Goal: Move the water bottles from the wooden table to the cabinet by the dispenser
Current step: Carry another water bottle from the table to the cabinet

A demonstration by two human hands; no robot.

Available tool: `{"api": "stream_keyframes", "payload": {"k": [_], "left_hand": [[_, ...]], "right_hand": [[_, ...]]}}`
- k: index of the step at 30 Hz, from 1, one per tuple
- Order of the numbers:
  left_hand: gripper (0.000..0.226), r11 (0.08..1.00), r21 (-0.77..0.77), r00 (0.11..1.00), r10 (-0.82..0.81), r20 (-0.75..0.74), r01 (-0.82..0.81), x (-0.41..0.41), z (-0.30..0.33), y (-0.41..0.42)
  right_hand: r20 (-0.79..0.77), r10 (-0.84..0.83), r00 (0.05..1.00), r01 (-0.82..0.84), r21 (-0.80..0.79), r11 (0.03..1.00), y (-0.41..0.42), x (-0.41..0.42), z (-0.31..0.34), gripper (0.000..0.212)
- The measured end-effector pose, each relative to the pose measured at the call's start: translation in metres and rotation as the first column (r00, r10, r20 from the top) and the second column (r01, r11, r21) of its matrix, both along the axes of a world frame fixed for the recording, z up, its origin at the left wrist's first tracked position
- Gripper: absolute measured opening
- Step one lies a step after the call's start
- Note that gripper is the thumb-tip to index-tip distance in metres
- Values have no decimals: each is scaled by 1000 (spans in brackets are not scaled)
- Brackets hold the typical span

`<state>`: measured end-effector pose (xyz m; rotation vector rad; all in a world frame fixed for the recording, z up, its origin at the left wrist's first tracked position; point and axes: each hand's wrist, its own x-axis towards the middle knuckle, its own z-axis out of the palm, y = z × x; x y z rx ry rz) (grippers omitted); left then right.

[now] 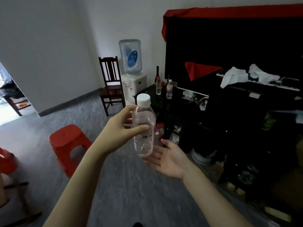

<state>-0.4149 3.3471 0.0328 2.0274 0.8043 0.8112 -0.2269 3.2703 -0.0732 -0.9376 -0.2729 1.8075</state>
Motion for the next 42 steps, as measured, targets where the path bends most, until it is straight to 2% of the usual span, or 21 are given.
{"api": "stream_keyframes", "payload": {"k": [7, 13, 20, 31, 35, 42], "left_hand": [[70, 1000, 22, 1000, 10, 1, -10, 21, 8, 151], [64, 1000, 15, 1000, -11, 27, 10, 47, 14, 260], [60, 1000, -6, 1000, -6, 19, 6, 76, -7, 370], [58, 999, 11, 992, -34, -120, 36, 186, -12, 577], [57, 994, 96, 976, -28, -215, 49, 221, -2, 653], [55, 994, 96, 968, -22, -250, 48, 258, -11, 762]], "right_hand": [[36, 8, 999, -9, 14, 1000, 158, 24, 15, 59], [27, -25, 999, 25, -1, 1000, 260, 53, 29, 60], [22, -25, 999, 26, -42, 999, 365, 83, 13, 60], [-31, -80, 996, 76, -93, 993, 565, 189, -15, 57], [-45, -114, 993, 109, -103, 989, 634, 223, -16, 55], [-48, -94, 994, 87, -129, 988, 732, 259, -27, 54]]}}
